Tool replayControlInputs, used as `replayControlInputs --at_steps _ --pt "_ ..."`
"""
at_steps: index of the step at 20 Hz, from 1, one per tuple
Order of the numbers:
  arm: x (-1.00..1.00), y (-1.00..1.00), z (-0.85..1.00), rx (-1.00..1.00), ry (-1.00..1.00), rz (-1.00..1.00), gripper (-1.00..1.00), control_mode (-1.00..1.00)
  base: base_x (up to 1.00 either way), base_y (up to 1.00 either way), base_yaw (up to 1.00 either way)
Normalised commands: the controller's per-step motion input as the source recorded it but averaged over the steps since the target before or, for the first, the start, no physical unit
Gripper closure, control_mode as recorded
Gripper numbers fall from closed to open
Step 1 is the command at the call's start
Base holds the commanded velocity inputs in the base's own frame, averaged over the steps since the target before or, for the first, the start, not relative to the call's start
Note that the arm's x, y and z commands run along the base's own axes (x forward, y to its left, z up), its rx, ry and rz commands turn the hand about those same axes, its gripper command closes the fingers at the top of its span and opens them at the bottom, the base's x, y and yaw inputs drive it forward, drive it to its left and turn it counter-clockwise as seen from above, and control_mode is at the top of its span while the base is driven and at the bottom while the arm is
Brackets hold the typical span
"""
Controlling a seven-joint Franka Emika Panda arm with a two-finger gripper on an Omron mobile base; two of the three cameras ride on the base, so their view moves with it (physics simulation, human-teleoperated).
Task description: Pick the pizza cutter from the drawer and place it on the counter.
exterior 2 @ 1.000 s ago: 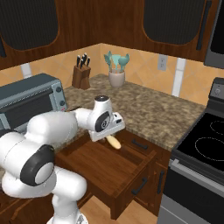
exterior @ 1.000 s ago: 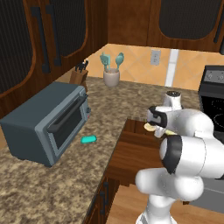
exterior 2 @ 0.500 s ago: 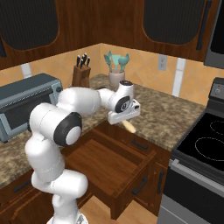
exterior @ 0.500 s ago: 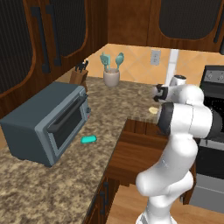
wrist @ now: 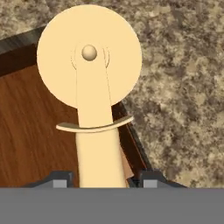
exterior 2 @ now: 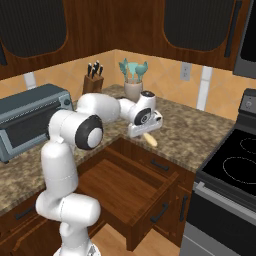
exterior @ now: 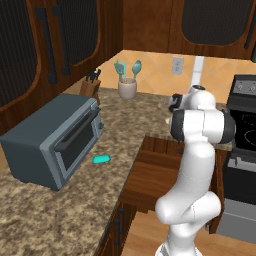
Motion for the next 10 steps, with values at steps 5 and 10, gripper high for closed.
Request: replayControlInputs --at_steps 5,10 --pt "0.58 0.05 -0.02 -0.04 -0.38 0.0 1.0 -1.0 0.0 0.0 0.0" --pt "0.7 0.0 -0.01 -0.01 -0.31 -0.01 1.0 -1.0 0.0 0.0 0.0"
